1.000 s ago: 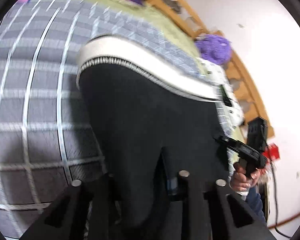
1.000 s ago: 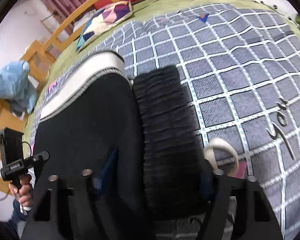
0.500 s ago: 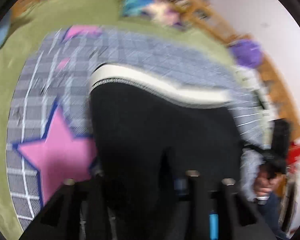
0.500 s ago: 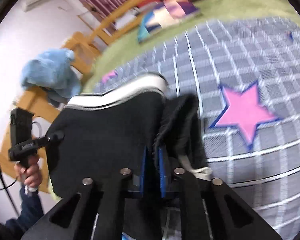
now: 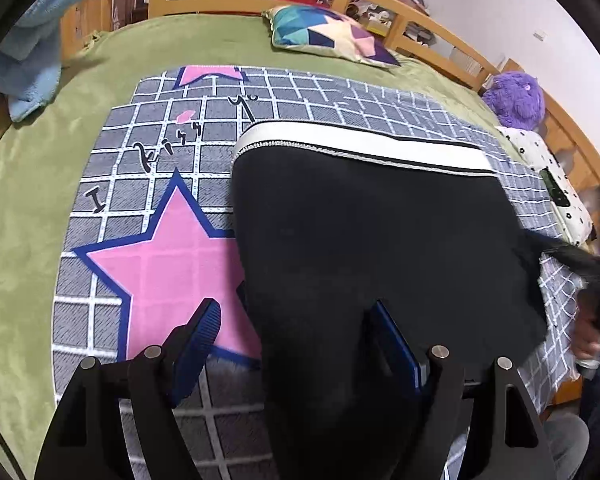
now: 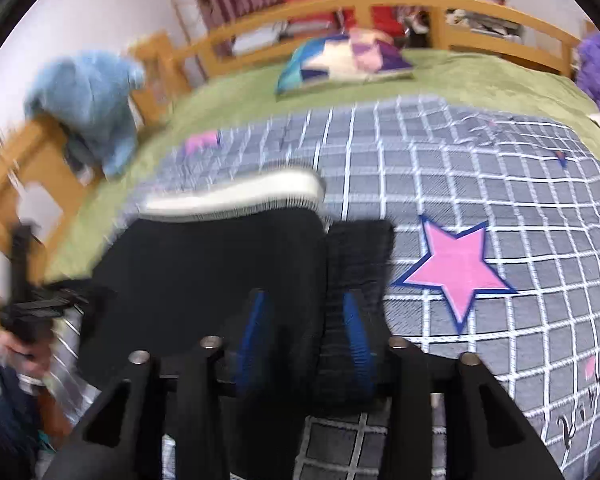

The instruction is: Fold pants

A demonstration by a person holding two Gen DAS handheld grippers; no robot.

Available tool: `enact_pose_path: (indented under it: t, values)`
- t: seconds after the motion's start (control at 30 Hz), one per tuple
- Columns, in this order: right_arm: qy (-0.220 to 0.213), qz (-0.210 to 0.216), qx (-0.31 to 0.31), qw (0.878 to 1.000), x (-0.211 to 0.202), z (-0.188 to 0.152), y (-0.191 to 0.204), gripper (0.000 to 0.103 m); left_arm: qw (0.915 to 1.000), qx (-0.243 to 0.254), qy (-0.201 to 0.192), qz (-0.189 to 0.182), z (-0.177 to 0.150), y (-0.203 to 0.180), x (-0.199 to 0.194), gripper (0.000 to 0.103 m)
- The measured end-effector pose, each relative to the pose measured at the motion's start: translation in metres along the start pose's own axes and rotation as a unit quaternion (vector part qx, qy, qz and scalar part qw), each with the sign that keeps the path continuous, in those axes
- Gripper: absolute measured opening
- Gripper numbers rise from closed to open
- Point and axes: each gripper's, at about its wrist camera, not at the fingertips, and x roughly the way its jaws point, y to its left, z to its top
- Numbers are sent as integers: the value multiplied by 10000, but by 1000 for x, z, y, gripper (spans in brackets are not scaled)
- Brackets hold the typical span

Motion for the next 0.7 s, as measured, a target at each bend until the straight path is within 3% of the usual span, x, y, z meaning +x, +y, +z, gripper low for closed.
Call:
enact_pose_path:
  t: [0.1,0.13,0.17,0.23,0.27,0.3,0.37,0.47,0.57,0.63,0.7]
  values:
    - [377,-380,63,9985,40,-6,2,50,9997,-201,-38,-139,-4,8,-10,76]
    - [249,-486,57,9985,40,-5,4,23,9996,-258,-47,-129,-5,10,-16,76]
    - [154,-268,77,9995,32,-2,4,8,9996,-238,-95,-111,-4,9,-17,76]
    - [-304,604,630,9957,-7,11,-5,7,9995,-36,-291,-107,-3,2,-28,76]
    - [-530,761,722,9931,-25,14,-8,7,9992,89,-380,-84,-2,-2,-34,76]
    - [-791,605,593,9933,-43,16,-6,7,9990,163,-411,-45,0,-8,-37,76]
    - [-915,287,412,9945,-56,15,-7,7,9988,228,-433,-85,5,-17,-39,76]
    - [-595,127,732,9955,-40,2,-34,8,9984,140,-415,-354,6,-26,-34,76]
    - [-7,-282,781,9965,9,-24,-56,13,9990,37,-207,-392,4,-34,-21,76]
    - [-179,-157,1069,9940,-8,-31,-68,21,9983,177,-274,-476,-2,-41,-27,76]
    - [-238,70,1365,9903,-32,-29,-72,20,9976,382,-408,-412,-8,-46,-37,76]
